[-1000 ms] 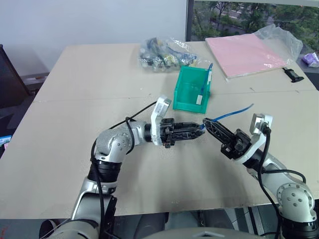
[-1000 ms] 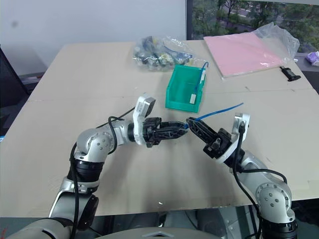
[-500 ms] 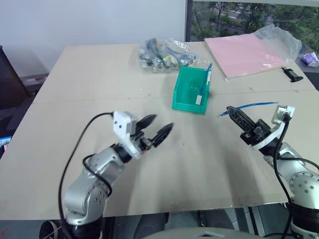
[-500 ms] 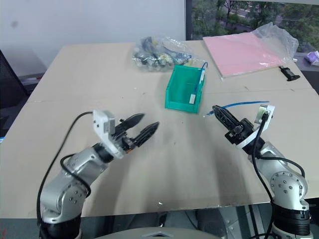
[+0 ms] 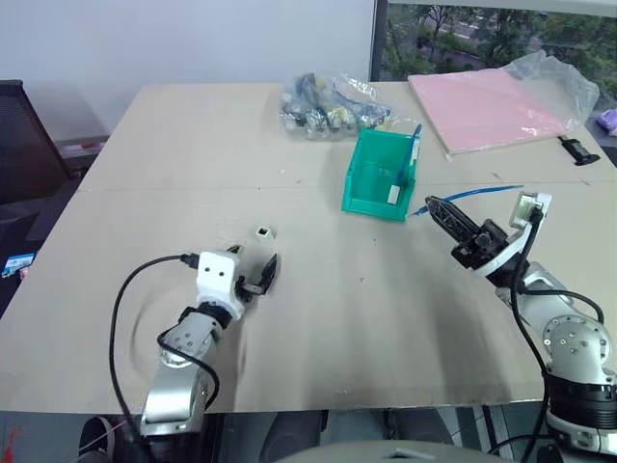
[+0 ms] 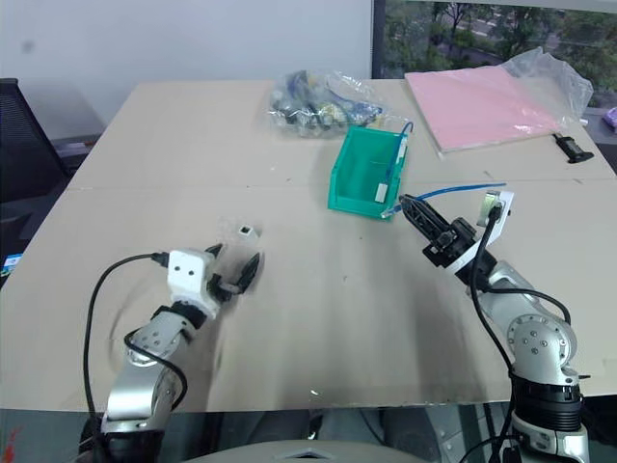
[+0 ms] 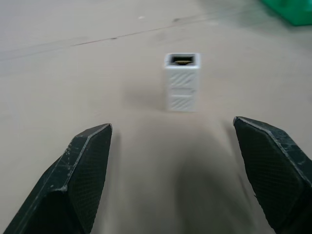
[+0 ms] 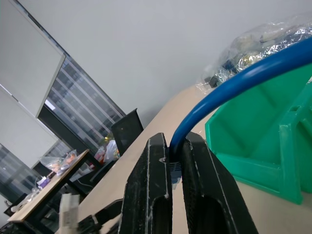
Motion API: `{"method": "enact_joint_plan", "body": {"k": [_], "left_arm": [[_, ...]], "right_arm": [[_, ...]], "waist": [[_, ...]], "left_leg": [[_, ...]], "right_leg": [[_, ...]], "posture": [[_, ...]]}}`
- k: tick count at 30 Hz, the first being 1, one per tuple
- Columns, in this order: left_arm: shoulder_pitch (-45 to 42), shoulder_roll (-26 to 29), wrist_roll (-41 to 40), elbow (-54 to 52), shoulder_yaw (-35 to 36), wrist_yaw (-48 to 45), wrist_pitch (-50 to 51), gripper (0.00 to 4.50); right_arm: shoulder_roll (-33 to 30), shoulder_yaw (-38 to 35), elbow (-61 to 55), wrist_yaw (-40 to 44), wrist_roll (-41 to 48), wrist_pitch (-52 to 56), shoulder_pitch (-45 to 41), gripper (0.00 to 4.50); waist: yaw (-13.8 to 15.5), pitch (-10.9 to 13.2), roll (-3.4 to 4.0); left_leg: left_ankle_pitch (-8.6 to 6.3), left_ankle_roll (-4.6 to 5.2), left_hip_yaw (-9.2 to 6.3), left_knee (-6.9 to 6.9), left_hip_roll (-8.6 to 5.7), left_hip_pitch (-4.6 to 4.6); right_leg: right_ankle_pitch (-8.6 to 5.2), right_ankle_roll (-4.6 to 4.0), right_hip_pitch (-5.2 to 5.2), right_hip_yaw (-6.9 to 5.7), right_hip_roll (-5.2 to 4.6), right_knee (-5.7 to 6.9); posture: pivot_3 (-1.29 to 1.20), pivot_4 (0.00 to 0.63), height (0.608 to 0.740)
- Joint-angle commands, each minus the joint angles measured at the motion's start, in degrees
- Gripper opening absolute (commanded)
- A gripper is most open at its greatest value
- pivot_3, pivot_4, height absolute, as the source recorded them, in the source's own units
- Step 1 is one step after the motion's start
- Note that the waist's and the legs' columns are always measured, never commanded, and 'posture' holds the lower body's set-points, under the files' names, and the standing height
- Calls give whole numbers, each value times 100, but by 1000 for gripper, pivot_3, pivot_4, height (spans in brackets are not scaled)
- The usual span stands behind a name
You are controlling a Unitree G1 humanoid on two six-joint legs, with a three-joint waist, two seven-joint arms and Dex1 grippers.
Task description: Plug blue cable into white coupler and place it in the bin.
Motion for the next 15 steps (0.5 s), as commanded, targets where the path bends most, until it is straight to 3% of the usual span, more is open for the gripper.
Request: {"method": "enact_joint_plan", "body": {"k": [1,9,15], "left_arm": [[-358,139,-140,509,-26,-395,-261,4080],[-1316,222,-133,1725,-59,-736,-531,4080],[-1486,259,-65,2046,-135,-932,-725,1546]], "right_arm": [[64,-5,-144,0,-3,-38,-85,0],[124,-29,-260,-4,-136,-86,48,0],[175,-16,-365,-29,-230,-119,159,0]], "waist": [[-5,-1,1],[-10,-6,2],[-2,-10,6]], "left_leg": [[0,0,0,0,-2,0],[1,-1,-5,3,-5,2],[1,-1,-8,3,-3,3]], "right_leg": [[0,0,0,0,0,0],[0,0,1,-2,-1,5],[0,0,1,-1,-2,8]], "posture": [[0,150,739],[0,150,739],[0,150,739]]}}
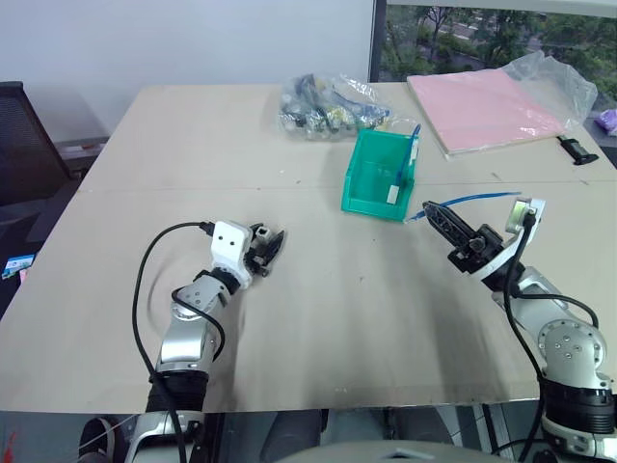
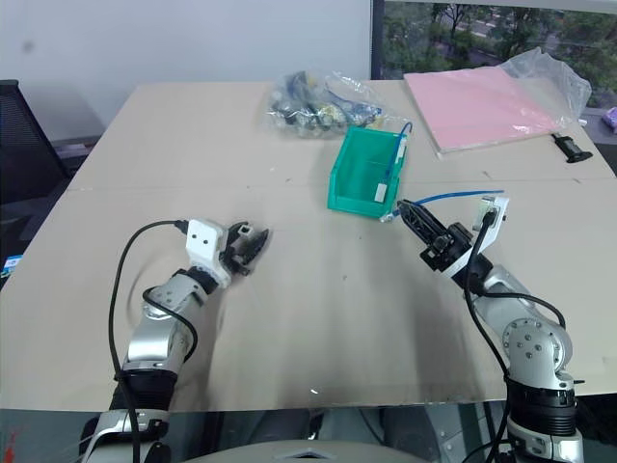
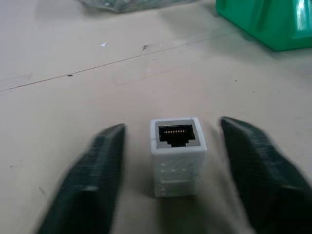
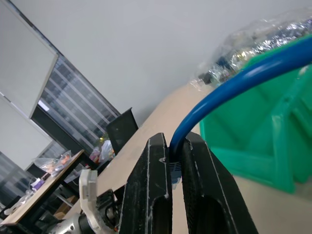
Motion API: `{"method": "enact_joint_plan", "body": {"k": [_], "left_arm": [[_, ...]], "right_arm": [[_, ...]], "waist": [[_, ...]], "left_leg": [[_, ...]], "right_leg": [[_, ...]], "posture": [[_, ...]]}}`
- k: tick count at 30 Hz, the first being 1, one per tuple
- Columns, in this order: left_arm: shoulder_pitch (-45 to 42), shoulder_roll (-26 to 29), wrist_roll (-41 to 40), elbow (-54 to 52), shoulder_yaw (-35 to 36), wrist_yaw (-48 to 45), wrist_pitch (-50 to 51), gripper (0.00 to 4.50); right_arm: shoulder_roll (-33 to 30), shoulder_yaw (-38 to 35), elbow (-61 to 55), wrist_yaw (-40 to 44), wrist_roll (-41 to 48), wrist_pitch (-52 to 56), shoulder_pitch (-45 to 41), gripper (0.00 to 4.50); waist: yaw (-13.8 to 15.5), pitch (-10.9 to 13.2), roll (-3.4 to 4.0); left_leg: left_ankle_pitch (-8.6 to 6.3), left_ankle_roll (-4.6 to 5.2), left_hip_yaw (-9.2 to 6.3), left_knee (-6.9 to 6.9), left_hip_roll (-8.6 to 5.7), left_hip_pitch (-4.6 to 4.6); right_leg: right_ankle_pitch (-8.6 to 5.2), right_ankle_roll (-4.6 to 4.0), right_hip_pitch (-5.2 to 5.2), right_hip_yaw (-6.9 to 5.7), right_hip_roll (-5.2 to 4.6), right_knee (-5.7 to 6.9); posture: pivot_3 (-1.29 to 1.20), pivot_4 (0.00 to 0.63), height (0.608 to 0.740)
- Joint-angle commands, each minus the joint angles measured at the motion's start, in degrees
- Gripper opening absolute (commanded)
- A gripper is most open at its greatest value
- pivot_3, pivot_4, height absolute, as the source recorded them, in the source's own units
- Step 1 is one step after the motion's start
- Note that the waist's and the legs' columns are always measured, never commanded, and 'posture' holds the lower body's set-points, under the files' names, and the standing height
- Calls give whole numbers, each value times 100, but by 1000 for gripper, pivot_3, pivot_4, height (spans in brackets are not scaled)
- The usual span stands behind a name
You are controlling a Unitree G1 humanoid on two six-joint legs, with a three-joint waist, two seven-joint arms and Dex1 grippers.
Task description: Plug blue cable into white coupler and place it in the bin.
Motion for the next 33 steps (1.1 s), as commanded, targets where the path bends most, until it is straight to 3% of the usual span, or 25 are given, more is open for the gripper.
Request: {"method": "enact_joint_plan", "body": {"k": [1,2,5,10,16,24,33], "left_arm": [[-91,47,61,263,-138,-150,-74,947],[-124,51,61,298,-170,-196,-76,546],[-332,10,-176,228,-509,-877,133,600],[-984,-18,-612,243,-1505,-2964,457,600],[-2102,-116,-247,1628,-2457,-4745,-85,600],[-3048,-500,282,3671,-2616,-5316,-1356,600],[-3227,-622,365,4181,-2500,-5493,-1743,600]], "right_arm": [[29,-31,-322,2,-19,-105,-8,0],[29,-28,-320,8,-38,-106,-13,0],[-108,128,-342,186,-255,-76,-37,0],[-714,938,-283,988,-1412,-320,-380,0],[-1313,1979,36,2026,-2893,-1014,-936,0],[-1468,2333,347,2651,-3719,-1603,-1040,0],[-1439,2542,446,2858,-4254,-1841,-945,0]], "waist": [[5,-2,1],[7,-3,1],[22,-3,1],[-24,-2,0],[-176,-1,-3],[-133,-2,-10],[-138,-6,-17]], "left_leg": [[0,0,-1,0,0,0],[0,0,-2,1,0,1],[0,1,-5,4,-2,2],[1,1,-1,13,-16,-4],[1,0,5,10,-13,-4],[1,0,4,28,-18,-15],[0,2,-36,74,-23,-14]], "right_leg": [[0,0,0,-1,-1,3],[0,0,0,-1,-1,6],[0,0,1,-4,-2,15],[0,1,1,-6,-3,12],[0,0,0,-20,9,2],[0,2,5,-34,0,-12],[5,11,15,-38,1,22]], "posture": [[0,150,739],[0,150,739],[0,150,739],[0,150,739],[0,150,739],[0,150,739],[0,150,739]]}}
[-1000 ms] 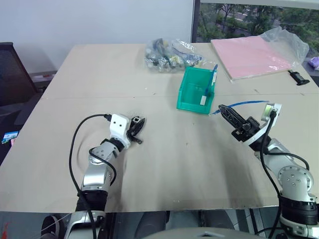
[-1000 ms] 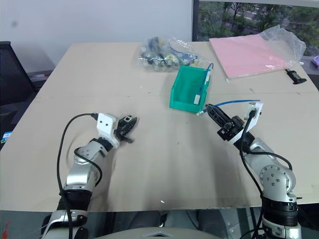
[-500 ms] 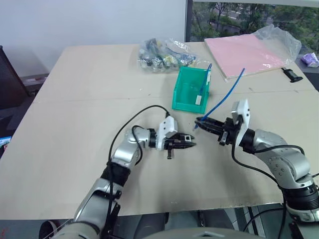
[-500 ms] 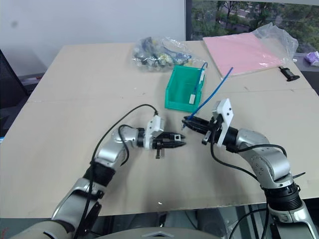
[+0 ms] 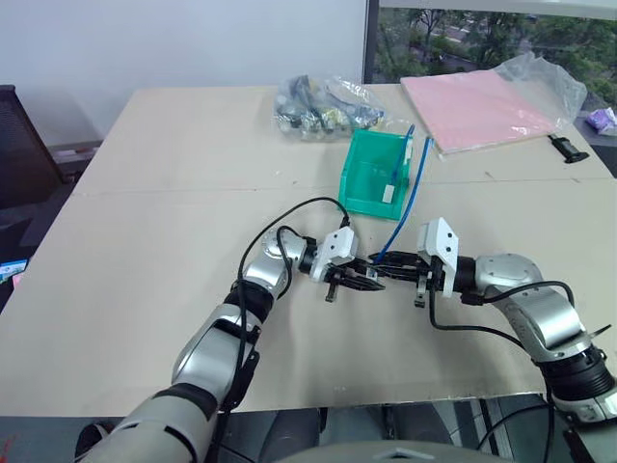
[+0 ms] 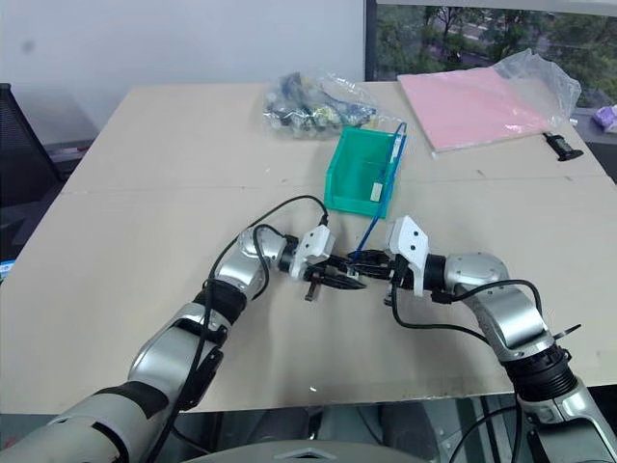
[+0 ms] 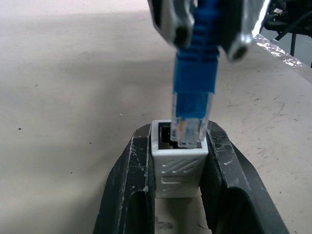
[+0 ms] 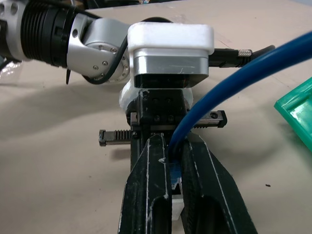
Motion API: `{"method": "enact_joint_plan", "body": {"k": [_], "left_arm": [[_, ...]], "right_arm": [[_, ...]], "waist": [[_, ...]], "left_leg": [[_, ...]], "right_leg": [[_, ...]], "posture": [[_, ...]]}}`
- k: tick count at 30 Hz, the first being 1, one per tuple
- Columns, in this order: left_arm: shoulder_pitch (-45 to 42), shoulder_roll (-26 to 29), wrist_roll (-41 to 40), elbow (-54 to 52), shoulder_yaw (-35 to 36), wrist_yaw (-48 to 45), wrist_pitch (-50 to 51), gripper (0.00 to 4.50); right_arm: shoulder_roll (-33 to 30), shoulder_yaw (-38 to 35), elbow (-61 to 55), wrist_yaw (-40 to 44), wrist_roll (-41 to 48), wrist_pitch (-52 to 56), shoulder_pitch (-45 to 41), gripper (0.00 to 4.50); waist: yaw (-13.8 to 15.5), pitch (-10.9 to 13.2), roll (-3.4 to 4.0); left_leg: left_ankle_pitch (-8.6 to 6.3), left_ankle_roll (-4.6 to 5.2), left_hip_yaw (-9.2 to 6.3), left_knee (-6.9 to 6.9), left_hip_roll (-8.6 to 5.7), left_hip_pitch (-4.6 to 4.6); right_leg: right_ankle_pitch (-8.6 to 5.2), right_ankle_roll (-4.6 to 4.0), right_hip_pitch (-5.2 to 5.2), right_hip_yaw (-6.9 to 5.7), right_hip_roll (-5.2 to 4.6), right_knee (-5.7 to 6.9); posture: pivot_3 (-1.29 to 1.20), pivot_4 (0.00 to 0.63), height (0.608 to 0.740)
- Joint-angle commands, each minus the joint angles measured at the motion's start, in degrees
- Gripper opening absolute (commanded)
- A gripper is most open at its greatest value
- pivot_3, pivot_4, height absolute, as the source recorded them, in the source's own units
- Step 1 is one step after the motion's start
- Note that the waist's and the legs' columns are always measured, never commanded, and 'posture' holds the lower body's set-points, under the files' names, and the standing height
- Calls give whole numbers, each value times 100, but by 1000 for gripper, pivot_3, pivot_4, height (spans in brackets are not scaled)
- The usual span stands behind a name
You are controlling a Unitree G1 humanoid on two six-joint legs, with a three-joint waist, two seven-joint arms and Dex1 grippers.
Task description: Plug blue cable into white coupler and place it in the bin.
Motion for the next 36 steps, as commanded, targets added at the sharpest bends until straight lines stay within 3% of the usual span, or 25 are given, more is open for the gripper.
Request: {"method": "enact_joint_plan", "body": {"k": [1,24,36], "left_arm": [[49,0,243,209,-26,-37,-44,600],[138,41,296,67,-7,-310,7,600],[180,-31,321,-4,6,-286,48,600]], "right_arm": [[-6,64,-6,86,-198,-180,19,0],[-385,305,289,914,-818,-569,-326,0],[194,493,341,531,-948,-325,-418,0]], "waist": [[-5,-2,-3],[-28,-6,-9],[-26,-12,-16]], "left_leg": [[0,0,-1,2,-1,1],[0,0,-12,2,-1,2],[0,-1,-20,2,-2,5]], "right_leg": [[0,0,0,0,0,1],[0,0,-1,2,4,0],[0,0,-1,3,6,1]], "posture": [[0,150,739],[0,150,739],[0,150,739]]}}
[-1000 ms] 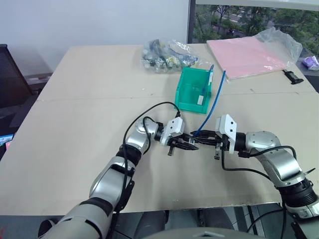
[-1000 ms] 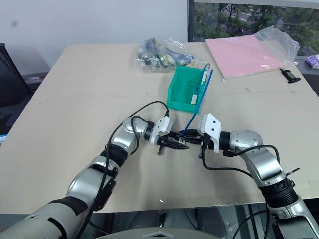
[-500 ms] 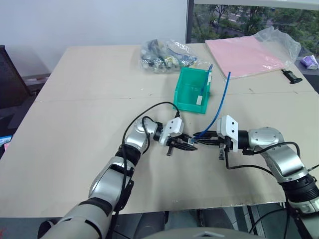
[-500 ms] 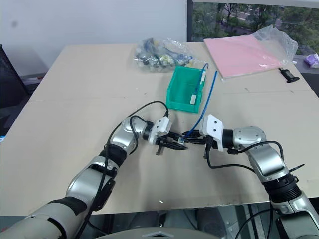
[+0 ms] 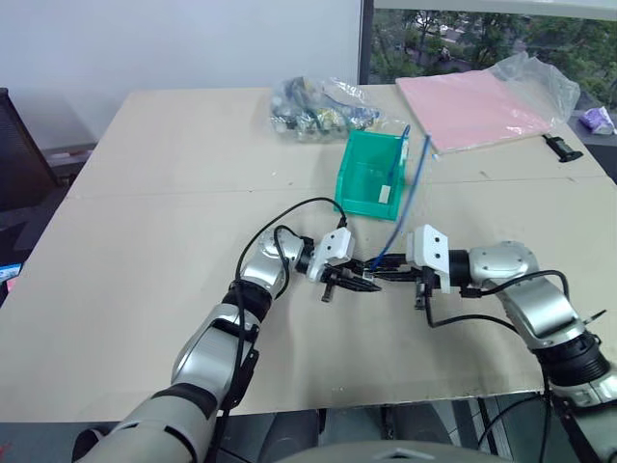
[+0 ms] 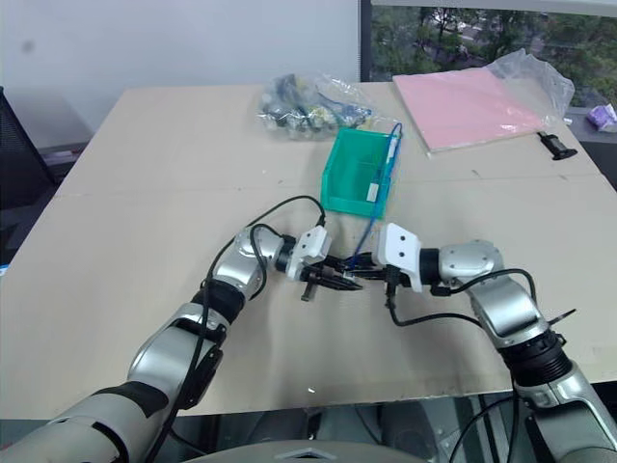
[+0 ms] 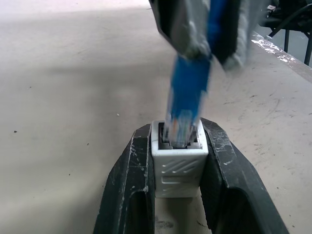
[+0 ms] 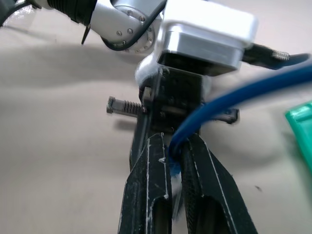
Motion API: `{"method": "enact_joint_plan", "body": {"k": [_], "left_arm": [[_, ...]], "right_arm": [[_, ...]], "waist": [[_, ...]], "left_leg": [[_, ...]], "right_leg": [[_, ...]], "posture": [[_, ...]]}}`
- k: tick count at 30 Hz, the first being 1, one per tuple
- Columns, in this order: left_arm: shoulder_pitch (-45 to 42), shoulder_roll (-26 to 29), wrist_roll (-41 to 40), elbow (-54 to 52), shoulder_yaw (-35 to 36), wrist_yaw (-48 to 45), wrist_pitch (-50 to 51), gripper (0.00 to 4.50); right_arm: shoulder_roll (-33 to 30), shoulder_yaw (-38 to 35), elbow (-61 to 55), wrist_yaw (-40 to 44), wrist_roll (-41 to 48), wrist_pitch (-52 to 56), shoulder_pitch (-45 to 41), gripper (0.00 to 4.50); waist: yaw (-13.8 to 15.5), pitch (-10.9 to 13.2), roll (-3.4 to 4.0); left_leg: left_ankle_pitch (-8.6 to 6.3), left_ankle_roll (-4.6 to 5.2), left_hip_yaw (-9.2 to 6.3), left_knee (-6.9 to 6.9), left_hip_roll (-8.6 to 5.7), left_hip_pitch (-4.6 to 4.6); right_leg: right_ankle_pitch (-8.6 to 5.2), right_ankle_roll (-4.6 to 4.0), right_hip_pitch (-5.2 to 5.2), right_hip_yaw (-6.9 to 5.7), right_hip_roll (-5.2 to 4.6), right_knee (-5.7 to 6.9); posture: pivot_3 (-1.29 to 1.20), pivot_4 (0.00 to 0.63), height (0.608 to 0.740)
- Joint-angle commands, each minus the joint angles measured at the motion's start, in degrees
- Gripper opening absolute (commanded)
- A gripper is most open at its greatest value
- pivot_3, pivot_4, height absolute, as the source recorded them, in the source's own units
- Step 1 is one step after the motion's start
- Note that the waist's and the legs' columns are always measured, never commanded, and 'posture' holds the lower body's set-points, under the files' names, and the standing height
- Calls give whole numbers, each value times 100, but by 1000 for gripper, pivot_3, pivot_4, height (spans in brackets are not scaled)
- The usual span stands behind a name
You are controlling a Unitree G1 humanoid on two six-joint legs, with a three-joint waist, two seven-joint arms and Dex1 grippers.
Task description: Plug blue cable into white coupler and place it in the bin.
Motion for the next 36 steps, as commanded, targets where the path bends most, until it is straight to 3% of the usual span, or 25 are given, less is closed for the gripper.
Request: {"method": "enact_joint_plan", "body": {"k": [1,14,18,22,27,29,33,36], "left_arm": [[151,-31,209,-21,-132,-61,74,600],[188,5,233,-120,-68,-124,163,600],[209,-5,244,-149,-49,-136,190,600],[235,-16,254,-175,-33,-128,201,600],[267,14,252,-225,-35,-149,384,600],[293,39,257,-288,-29,-118,470,1603],[508,146,217,-661,124,217,434,3013],[857,380,134,-1278,318,555,609,4416]], "right_arm": [[169,179,80,-101,-46,160,79,0],[-125,870,777,-58,-754,488,641,0],[21,742,800,-158,-609,609,600,0],[-2,669,786,-56,-548,401,628,0],[570,-28,484,-176,399,557,415,0],[629,-187,450,-175,524,599,295,0],[592,-453,363,-173,783,828,44,0],[565,-737,172,-211,1178,1238,-204,0]], "waist": [[1,-1,-2],[-6,-113,-13],[-15,-146,-22],[-14,-145,-22],[-15,-143,-19],[-18,-139,-14],[-1,-125,-2],[-16,-119,0]], "left_leg": [[0,0,0,1,-1,-1],[-1,1,-6,-2,-4,16],[-2,2,-13,-8,-5,36],[-17,27,-12,-68,-6,118],[-16,26,-37,-81,-6,118],[-15,23,-57,-81,-17,115],[-9,14,-88,-82,-42,105],[-8,12,-94,-86,-42,95]], "right_leg": [[0,0,0,0,0,-1],[0,0,3,1,1,-1],[-1,-1,17,2,6,0],[-2,-2,71,11,5,-21],[-2,-3,73,8,9,-34],[-2,-3,66,16,7,-34],[-2,-3,56,14,-5,-33],[-2,-3,42,20,-7,-33]], "posture": [[0,150,739],[0,150,739],[0,150,739],[0,150,739],[0,150,739],[0,150,739],[0,150,739],[0,150,739]]}}
